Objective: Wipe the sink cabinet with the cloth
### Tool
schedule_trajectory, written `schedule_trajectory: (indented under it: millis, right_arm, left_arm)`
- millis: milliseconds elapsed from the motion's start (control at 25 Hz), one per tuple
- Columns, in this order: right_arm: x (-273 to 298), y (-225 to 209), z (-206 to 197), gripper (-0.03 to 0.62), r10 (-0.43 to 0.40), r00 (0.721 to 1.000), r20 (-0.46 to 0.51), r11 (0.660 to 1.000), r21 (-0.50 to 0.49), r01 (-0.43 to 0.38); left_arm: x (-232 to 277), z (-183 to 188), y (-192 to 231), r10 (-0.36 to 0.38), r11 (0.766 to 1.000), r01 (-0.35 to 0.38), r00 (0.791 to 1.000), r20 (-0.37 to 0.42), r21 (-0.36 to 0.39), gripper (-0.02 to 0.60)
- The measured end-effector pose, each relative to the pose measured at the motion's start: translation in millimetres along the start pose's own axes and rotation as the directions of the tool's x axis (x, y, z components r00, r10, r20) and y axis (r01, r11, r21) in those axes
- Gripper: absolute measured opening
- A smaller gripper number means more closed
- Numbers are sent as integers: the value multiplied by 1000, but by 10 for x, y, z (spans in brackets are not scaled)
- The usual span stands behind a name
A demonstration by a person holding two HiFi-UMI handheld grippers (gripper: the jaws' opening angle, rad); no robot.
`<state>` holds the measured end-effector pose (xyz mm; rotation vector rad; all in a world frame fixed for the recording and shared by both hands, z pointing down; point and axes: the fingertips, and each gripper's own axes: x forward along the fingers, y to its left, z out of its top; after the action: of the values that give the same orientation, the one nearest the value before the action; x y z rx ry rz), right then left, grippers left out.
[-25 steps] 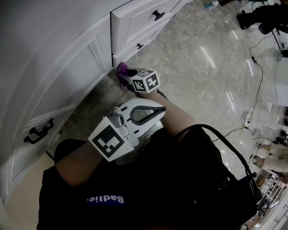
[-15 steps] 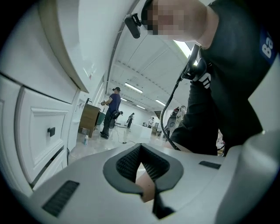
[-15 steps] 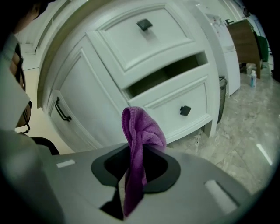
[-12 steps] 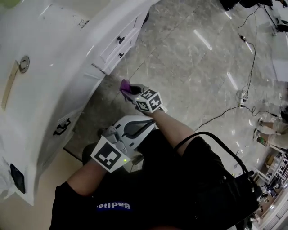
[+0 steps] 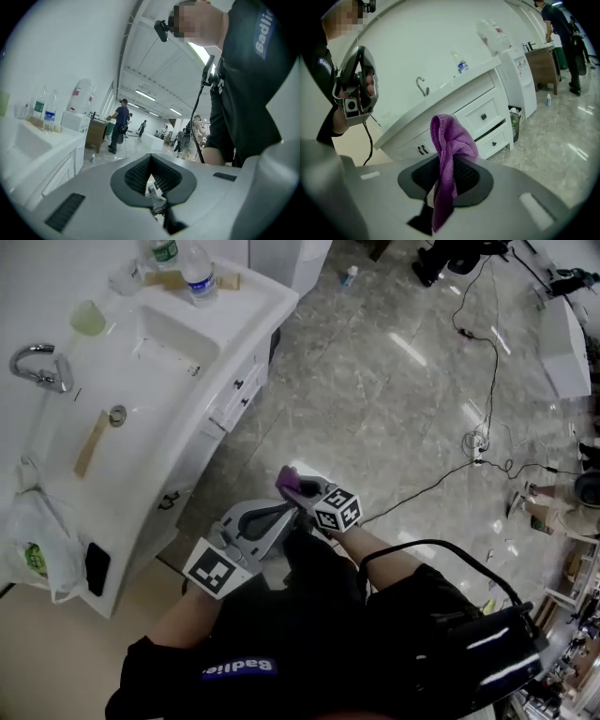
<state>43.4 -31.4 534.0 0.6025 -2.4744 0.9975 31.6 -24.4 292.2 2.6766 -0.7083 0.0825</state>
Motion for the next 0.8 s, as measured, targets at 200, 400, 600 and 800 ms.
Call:
schedule_trajectory:
  millis: [200,400,600,800]
  right_arm:
    - [-604,766,628,72,4,996,87,1000,-16,-3]
    - [-1207,1487,1245,72,37,987,159,998,-63,-27]
    - [-1585,1966,1837,72,83,968,236,991,-126,-55]
    - [-1891,2317,2265,72,130,936,328,981,-180,-74]
  left_arm:
    - [-215,744,-436,-18,998,19,1000,-6,65,5]
    - [-525,1396,-774,3,993,-3,1000,1,121,5]
    - [-833,1656,-824,41,988,-42,999,11,147,6]
    - [-1018,1931,-902,54,990,-62,996,69,127,5]
